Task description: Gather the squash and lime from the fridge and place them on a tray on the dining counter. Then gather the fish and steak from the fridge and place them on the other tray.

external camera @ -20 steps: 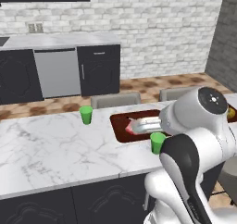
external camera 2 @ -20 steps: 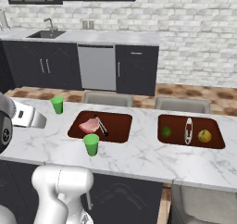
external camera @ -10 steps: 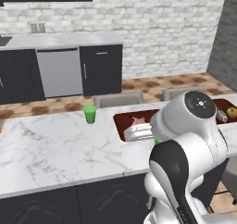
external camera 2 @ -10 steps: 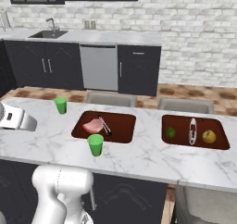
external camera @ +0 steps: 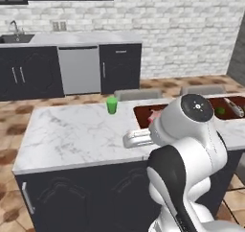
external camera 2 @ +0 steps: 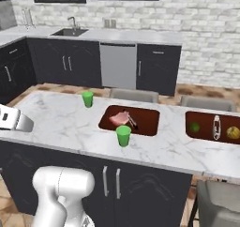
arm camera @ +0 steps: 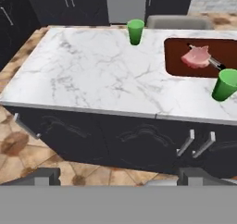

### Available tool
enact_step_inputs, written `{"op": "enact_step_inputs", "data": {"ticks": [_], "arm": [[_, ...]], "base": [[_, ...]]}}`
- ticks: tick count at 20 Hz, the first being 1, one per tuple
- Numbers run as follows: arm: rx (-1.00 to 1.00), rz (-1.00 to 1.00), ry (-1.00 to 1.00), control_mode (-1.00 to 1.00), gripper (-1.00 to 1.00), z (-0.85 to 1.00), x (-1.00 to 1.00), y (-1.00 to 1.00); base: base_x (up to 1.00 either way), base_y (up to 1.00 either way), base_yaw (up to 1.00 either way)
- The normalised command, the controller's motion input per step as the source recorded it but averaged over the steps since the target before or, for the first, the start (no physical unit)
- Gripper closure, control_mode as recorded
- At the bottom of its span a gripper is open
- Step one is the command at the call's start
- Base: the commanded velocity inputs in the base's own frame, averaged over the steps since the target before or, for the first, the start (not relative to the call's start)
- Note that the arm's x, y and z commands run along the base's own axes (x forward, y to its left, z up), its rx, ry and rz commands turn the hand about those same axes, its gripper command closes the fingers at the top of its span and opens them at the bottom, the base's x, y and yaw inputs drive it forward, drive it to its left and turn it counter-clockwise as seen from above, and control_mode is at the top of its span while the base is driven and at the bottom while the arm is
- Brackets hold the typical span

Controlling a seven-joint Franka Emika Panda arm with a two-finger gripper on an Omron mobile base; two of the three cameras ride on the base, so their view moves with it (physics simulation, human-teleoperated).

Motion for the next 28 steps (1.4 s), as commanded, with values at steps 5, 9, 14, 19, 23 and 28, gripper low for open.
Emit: {"op": "enact_step_inputs", "data": {"ticks": [5,9,14,19,23,28], "arm": [[0.00,0.00,0.00,1.00,-1.00,0.00,0.00,0.00],[0.00,0.00,0.00,1.00,-1.00,0.00,0.00,0.00],[0.00,0.00,0.00,1.00,-1.00,0.00,0.00,0.00],[0.00,0.00,0.00,1.00,-1.00,0.00,0.00,0.00],[0.00,0.00,0.00,1.00,-1.00,0.00,0.00,0.00],[0.00,0.00,0.00,1.00,-1.00,0.00,0.00,0.00]], "base": [[-0.37,0.19,0.28],[0.00,0.36,0.44],[0.00,0.30,0.48],[0.13,0.48,0.47],[0.19,0.46,0.48],[0.20,0.42,0.48]]}}
